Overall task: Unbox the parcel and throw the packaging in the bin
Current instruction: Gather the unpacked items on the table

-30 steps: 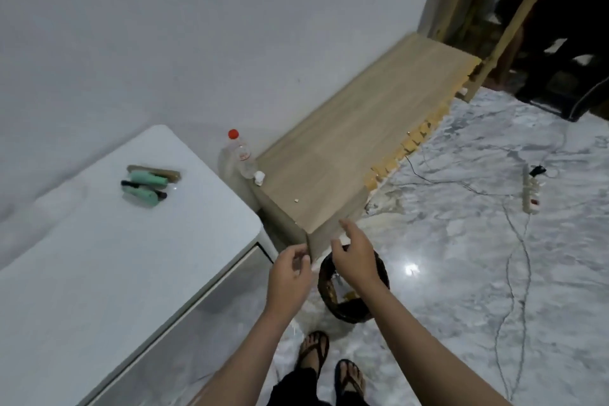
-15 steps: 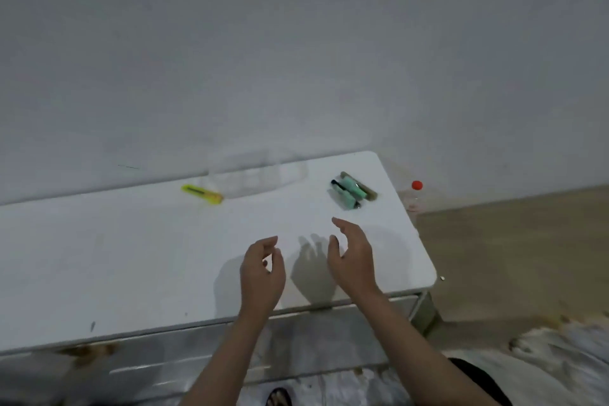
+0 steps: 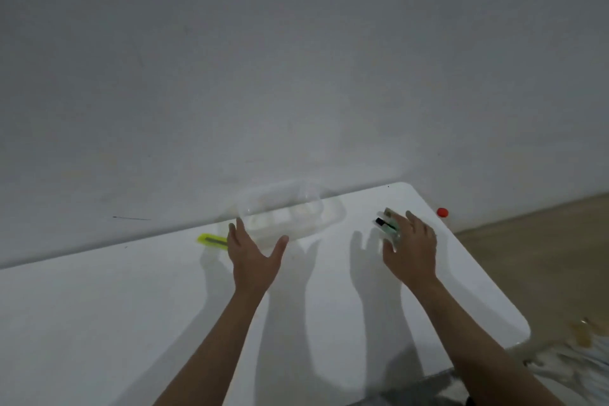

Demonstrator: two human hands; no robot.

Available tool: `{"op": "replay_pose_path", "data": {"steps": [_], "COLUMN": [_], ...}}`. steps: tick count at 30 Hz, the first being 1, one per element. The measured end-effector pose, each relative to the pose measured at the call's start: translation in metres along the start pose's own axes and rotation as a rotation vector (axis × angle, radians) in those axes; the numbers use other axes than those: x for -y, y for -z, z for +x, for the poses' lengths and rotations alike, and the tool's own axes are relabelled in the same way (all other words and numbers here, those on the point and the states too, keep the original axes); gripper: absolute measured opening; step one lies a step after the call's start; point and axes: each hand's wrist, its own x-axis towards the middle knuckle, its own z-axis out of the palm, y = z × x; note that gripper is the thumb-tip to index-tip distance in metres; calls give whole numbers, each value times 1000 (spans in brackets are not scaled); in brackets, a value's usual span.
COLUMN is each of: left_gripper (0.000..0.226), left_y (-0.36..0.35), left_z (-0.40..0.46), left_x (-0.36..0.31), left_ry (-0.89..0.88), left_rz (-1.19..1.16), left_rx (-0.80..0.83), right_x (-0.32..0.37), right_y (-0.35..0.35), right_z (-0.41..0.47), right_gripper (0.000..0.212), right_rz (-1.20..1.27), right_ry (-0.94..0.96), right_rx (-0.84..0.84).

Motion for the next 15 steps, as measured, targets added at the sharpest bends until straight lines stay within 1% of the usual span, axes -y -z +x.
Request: {"op": "replay_pose_path", "data": {"steps": [2,4,7,9,12,15], "left_gripper": [107,108,106,105,104,105], "left_y": [-6,-12,-17,-19,-22,-23], "left_z": [11,19,28,32,37,40], "left_x": [1,1,2,3,5,5], "left_ry": [-6,-8,12,16,11,20], "left_rz": [-21,-24,-51,-81,-105,-119], "left_rx": [36,47,45,39,37,49], "right_x": [-6,-11,-18,-23,-29,-28], "right_y": [1,0,-2,-5,-9,-9], "right_z": [6,11,15,18,16,13], "right_gripper": [67,71,68,62,58,55], "right_rz": [-136,-229,-277,-270,-222,-170], "right_ry": [-89,-128,-127,-113,-74,-102], "right_rx": [119,214,267,262,193,159]}}
